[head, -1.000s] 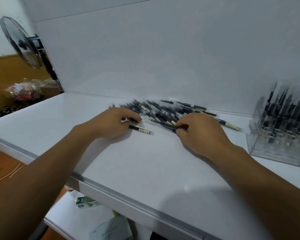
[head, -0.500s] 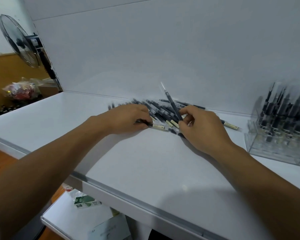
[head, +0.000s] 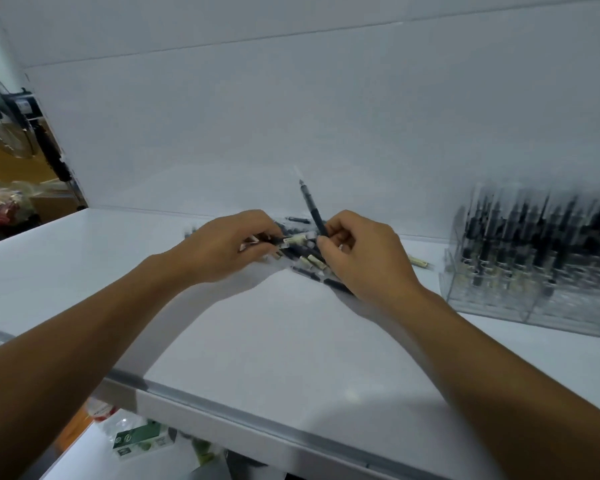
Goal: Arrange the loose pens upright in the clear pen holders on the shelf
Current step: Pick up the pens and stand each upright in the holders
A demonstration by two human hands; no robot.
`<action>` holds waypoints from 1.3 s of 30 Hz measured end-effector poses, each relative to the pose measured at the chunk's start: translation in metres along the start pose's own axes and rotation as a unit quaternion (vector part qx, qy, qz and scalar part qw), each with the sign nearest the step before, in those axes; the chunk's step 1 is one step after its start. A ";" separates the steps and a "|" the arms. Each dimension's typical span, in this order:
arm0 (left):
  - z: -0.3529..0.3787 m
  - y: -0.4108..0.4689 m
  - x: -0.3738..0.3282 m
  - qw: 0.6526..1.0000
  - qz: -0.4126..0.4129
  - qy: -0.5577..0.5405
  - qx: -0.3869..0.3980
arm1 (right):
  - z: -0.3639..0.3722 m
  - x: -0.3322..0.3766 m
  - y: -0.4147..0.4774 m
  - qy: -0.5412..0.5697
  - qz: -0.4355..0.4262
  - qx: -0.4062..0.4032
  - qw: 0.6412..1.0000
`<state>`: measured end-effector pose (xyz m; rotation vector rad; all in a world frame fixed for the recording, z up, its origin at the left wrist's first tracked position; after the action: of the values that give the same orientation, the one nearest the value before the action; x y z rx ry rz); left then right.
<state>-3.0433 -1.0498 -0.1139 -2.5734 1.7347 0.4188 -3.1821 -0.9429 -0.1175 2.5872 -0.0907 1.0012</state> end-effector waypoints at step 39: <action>0.086 0.099 -0.276 0.712 0.181 -0.678 -0.029 | -0.238 -0.099 -0.126 -0.016 0.123 -0.198 0.972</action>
<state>-3.2488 -0.8232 -0.1205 -1.0312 1.3997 1.7493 -3.3843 -0.7476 -0.0594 2.2589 -0.5712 0.9131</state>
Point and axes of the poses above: each hand's wrist, its own y-axis towards the middle knuckle, its own z-axis out of the palm, x = y × z, the point moved 9 cm from there along y, towards the middle knuckle, and after that the axes turned 15 degrees about x, right-handed, at the moved point
